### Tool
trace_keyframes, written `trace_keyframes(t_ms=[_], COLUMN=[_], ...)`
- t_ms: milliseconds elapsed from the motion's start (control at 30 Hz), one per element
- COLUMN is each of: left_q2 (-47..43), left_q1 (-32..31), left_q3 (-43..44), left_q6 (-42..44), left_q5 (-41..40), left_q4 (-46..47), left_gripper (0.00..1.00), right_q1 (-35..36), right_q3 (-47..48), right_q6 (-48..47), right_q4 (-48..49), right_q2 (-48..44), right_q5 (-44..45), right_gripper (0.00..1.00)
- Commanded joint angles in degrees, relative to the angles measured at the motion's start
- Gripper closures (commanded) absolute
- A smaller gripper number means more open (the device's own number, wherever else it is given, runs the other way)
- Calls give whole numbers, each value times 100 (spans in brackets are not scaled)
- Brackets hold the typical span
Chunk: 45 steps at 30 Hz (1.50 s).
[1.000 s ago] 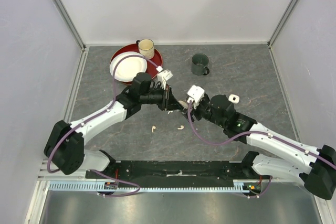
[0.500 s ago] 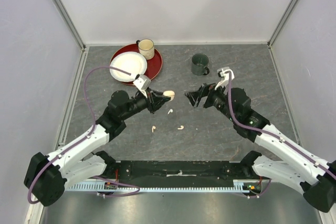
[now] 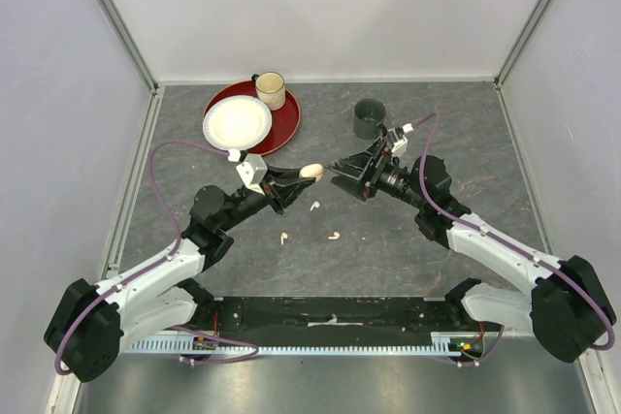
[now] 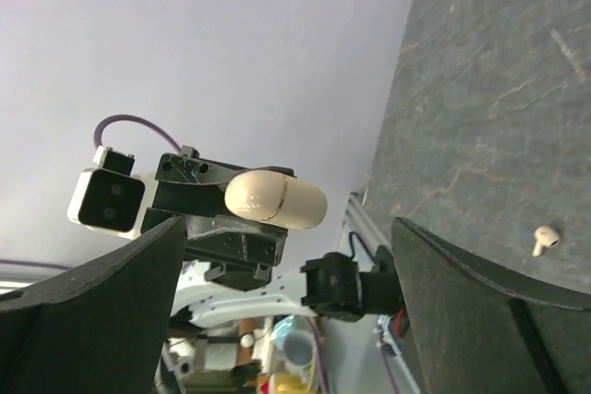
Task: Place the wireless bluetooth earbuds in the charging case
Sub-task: Pick up the charging case at the center of the board.
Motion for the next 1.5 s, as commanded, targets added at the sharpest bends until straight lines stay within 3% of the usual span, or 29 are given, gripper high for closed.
trace_keyframes(t_ms=[0,167,667,1033,1167,1233,1300,1367,1467], left_q2=[57,136,338,373,408,408,408,391,391], left_q1=[-9,-9,-9,-9,-9,-9,-9,-9,-9], left_q3=[-15,-6,64,56,56,56,47,47,56], left_q6=[233,180,136,83,31,4,4,22,57], left_q5=[151,239,433,397,336,327,318,309,301], left_q4=[756,844,976,1020,1020,1020,1038,1038,1029], left_gripper=[98,98,98,98,98,98,98,98,98], right_q1=[-3,5,172,225,225,225,234,234,225], right_q3=[-50,-94,318,327,196,152,134,90,64], right_q6=[846,1066,1479,1751,1989,2086,2121,2156,2148], right_q4=[1031,1216,1576,1664,1972,2077,2157,2166,2148], right_q2=[121,305,1096,1211,1255,1281,1307,1307,1307], right_q5=[-386,-377,-666,-710,-746,-790,-807,-816,-807], right_gripper=[2,2,20,43,57,57,50,34,31])
